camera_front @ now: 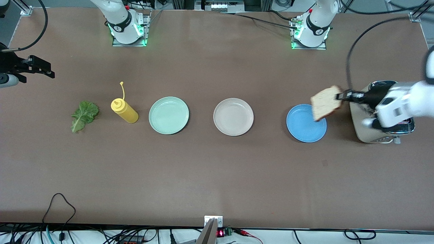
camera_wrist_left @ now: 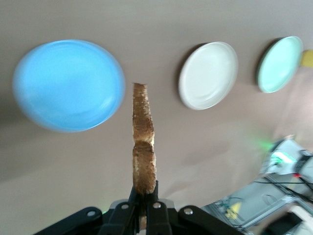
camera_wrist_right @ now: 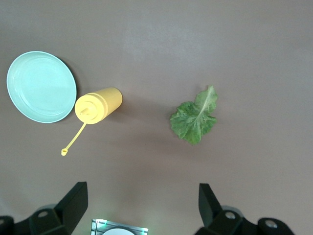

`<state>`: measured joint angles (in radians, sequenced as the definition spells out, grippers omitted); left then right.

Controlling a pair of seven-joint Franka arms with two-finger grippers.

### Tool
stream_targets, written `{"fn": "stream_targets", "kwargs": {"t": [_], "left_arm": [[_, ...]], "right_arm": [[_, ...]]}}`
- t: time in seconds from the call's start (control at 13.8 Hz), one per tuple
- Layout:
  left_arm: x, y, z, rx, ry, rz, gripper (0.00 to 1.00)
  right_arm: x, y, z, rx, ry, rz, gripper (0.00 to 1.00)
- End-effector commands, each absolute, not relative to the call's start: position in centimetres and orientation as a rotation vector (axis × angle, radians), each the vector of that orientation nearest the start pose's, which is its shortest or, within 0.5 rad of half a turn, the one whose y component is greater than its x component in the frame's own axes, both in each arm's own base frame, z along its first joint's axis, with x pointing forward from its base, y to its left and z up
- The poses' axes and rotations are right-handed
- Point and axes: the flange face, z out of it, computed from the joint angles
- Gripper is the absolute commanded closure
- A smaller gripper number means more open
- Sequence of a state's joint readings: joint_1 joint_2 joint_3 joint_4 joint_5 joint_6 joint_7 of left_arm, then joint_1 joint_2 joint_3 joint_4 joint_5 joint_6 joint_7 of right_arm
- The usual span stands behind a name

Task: Make sandwich in beige plate with both arms
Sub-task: 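Lift the bread slice out and carry it to the beige plate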

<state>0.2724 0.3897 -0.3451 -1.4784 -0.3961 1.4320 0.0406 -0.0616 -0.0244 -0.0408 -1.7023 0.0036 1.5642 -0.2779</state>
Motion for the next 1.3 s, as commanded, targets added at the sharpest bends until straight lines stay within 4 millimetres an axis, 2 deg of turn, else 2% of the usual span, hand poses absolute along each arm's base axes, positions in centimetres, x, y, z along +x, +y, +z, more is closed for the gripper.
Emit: {"fn": "stream_targets", "kwargs": {"t": [0.0,0.14,0.29,0.51,0.65,0.87,1.23], "left_arm": [[60.9,-11.1,41.0,2.405,-0.050,-0.556,1.00],[60.5,-14.7,37.3,2.313,0.004,-0.543,1.00],[60.1,-18.6,35.1,2.276,0.024,-0.530,1.00],[60.0,-22.7,30.7,2.244,0.070,-0.526,1.00],[59.6,-25.2,27.9,2.231,0.069,-0.517,1.00],[58.4,-27.4,24.6,2.175,0.019,-0.555,1.00],[57.8,-27.5,22.7,2.156,-0.061,-0.545,1.00]], "right_arm": [[53.5,-5.9,57.6,-3.088,-0.250,0.163,0.00],[53.5,-5.8,57.7,-3.089,-0.253,0.158,0.00],[53.8,-5.5,57.4,-3.088,-0.262,0.163,0.00],[55.2,-5.2,57.3,-3.082,-0.275,0.157,0.00],[55.3,-5.0,57.4,-3.082,-0.275,0.157,0.00],[55.4,-5.1,56.9,-3.078,-0.270,0.172,0.00],[55.5,-5.5,56.5,-3.077,-0.260,0.186,0.00]]}}
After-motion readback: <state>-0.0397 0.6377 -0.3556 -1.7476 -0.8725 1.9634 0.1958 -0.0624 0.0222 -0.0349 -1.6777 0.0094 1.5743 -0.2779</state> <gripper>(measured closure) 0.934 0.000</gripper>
